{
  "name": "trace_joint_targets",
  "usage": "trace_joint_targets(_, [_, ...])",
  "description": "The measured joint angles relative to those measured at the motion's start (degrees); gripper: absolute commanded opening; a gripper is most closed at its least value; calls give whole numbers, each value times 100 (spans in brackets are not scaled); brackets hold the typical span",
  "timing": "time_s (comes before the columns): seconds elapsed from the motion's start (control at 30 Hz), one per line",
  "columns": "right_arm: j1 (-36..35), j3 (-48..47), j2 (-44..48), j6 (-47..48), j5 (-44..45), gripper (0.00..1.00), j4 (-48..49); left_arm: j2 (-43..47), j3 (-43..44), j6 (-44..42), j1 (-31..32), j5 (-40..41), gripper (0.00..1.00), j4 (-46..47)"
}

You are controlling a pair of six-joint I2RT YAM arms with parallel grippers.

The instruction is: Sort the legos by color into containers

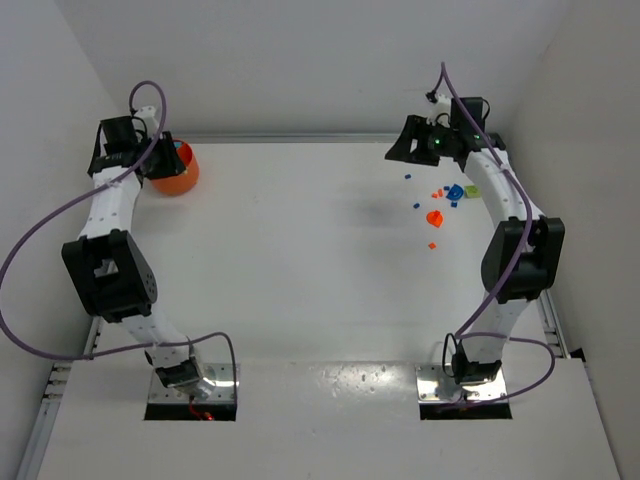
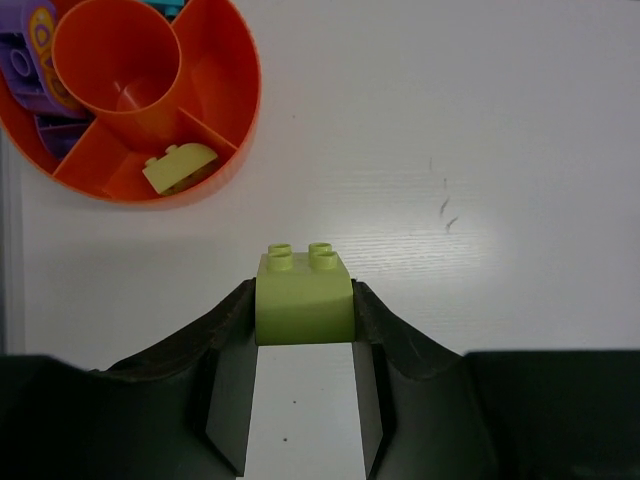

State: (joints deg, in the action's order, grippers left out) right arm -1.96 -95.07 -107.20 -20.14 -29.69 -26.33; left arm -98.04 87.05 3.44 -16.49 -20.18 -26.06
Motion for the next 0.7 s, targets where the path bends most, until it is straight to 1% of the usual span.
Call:
trace_joint_targets(0.27, [0,0,0,7,-39,68,17,-964,553,2,-42,398,4,-4])
trace_joint_targets(0.7, [-17,2,0,-39,-170,68,50,-1781,1720,-46,-166,850,4,-31])
